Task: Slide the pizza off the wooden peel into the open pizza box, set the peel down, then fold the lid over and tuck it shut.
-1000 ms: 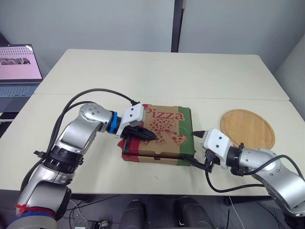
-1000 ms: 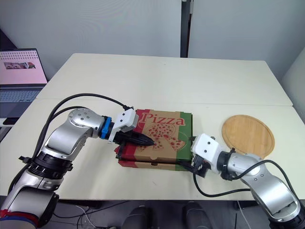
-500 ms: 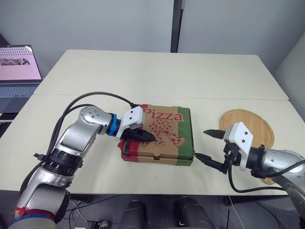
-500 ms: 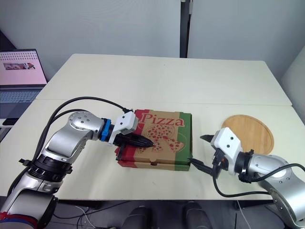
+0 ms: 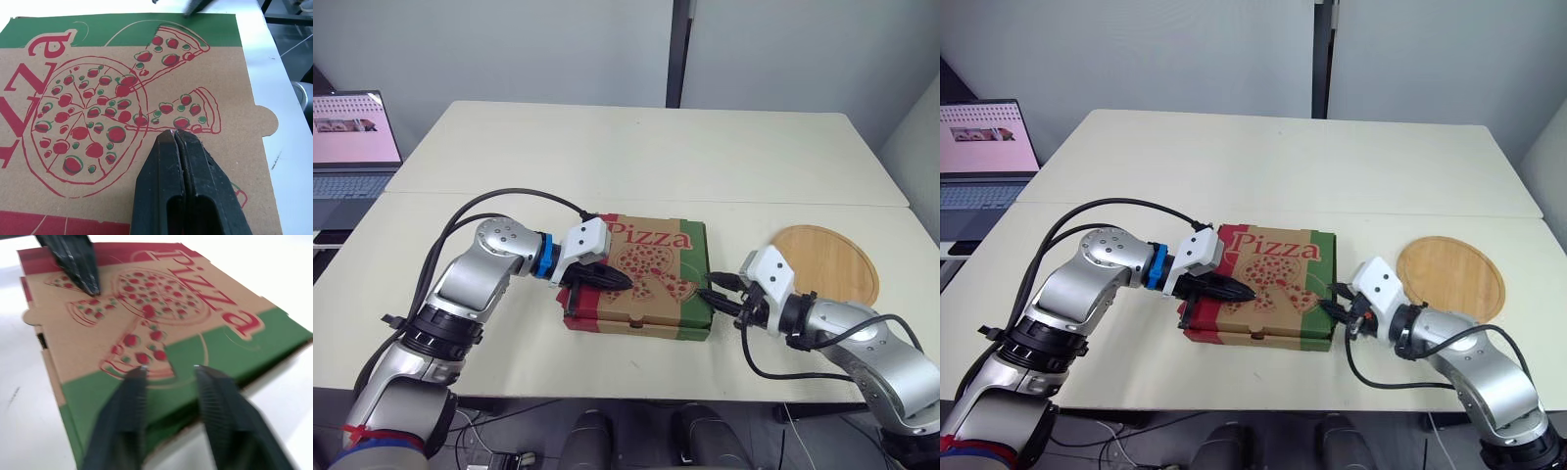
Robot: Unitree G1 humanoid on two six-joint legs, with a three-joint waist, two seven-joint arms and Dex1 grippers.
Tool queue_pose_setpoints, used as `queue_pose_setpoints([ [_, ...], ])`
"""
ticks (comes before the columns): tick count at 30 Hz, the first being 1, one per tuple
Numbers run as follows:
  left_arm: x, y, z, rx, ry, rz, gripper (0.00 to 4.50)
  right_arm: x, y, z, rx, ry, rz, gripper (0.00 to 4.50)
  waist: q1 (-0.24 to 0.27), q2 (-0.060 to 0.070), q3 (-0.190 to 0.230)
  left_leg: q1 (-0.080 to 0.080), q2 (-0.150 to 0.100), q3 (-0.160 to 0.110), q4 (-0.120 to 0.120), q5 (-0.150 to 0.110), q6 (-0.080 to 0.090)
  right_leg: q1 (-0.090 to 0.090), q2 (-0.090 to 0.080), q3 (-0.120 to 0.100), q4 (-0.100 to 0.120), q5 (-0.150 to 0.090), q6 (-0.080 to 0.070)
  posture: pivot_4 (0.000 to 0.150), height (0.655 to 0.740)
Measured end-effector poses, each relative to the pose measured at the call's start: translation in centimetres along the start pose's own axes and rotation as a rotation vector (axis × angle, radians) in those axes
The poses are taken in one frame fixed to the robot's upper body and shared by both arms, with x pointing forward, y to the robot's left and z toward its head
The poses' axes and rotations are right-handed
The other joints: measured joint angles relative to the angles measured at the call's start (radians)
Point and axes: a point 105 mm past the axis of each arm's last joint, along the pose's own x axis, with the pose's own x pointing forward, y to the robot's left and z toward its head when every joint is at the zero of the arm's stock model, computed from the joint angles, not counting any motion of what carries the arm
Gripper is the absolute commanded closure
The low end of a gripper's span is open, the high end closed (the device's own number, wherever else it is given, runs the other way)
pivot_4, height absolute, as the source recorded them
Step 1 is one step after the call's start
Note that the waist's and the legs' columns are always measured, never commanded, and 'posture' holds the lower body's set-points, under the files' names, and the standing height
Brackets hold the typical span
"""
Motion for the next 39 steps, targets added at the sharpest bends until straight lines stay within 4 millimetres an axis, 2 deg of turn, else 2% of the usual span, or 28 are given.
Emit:
queue_pose_setpoints([
  [1, -0.1, 0.0, -0.1, -0.001, 0.003, 0.003, 4.5, -0.5, -0.9, -0.7, 0.0, 0.03, -0.028, 4.36, 0.0, 0.0, 0.0, 0.0, 0.0, 0.0, 0.0, 0.0, 0.0, 0.0, 0.0, 0.0, 0.0, 0.0, 0.0, 0.15, 0.7325],
  [2, -0.1, 0.0, -0.1, -0.002, 0.005, 0.005, 4.5, -0.7, -1.2, -1.0, -0.004, 0.044, -0.041, 4.44, 0.0, 0.0, 0.0, 0.0, 0.0, 0.0, 0.0, 0.0, 0.0, 0.0, 0.0, 0.0, 0.0, 0.0, 0.0, 0.15, 0.7325],
  [6, -0.3, 0.1, -0.1, -0.002, 0.01, 0.01, 4.5, -1.3, -1.8, -3.1, -0.045, 0.119, -0.04, 4.44, -0.003, 0.0, 0.0, 0.001, 0.001, 0.0, 0.0, 0.0, 0.0, 0.0, 0.001, 0.0, 0.001, 0.0, 0.0, 0.15, 0.7325],
  [8, -0.3, 0.1, -0.1, -0.003, 0.01, 0.01, 4.5, -1.1, -1.2, -3.7, -0.04, 0.126, -0.007, 4.44, -0.003, 0.0, 0.0, 0.001, 0.001, 0.0, 0.0, 0.0, 0.0, 0.0, 0.001, 0.0, 0.001, 0.0, 0.0, 0.15, 0.7325],
  [15, -0.4, 0.2, -0.1, -0.011, 0.006, 0.021, 4.5, 0.5, 1.2, -2.9, -0.027, 0.064, 0.119, 4.44, -0.003, 0.0, 0.0, 0.001, 0.001, 0.0, 0.0, 0.0, 0.0, 0.0, 0.001, 0.0, 0.001, 0.0, 0.0, 0.15, 0.7325],
  [20, -0.6, 0.4, -0.1, -0.02, 0.006, 0.037, 4.5, 0.9, 1.9, -2.5, -0.006, 0.053, 0.16, 4.44, -0.003, 0.0, 0.0, 0.001, 0.001, 0.0, 0.0, 0.0, 0.0, 0.0, 0.001, 0.0, 0.001, 0.0, 0.0, 0.15, 0.7325],
  [30, -0.7, 0.4, -0.1, -0.021, 0.005, 0.042, 4.5, 0.7, 3.5, -0.8, 0.0, 0.012, 0.253, 4.44, -0.002, 0.0, 0.0, 0.001, 0.001, 0.0, 0.0, 0.0, 0.0, 0.0, 0.001, 0.0, 0.001, 0.0, 0.0, 0.15, 0.7325],
  [34, -0.6, 0.4, -0.1, -0.022, 0.004, 0.043, 4.5, -0.4, 3.4, -1.3, -0.009, 0.046, 0.255, 4.44, 0.0, 0.0, 0.0, 0.0, 0.001, 0.0, 0.0, 0.0, 0.0, 0.0, 0.001, 0.0, 0.0, 0.0, 0.0, 0.15, 0.7325],
  [39, -0.7, 0.5, -0.1, -0.023, 0.005, 0.047, 4.5, -0.6, 3.9, -1.4, 0.007, 0.043, 0.268, 4.44, -0.002, 0.0, 0.0, 0.001, 0.001, 0.0, 0.0, 0.0, 0.0, 0.0, 0.001, 0.0, 0.001, 0.0, 0.0, 0.15, 0.7325],
])
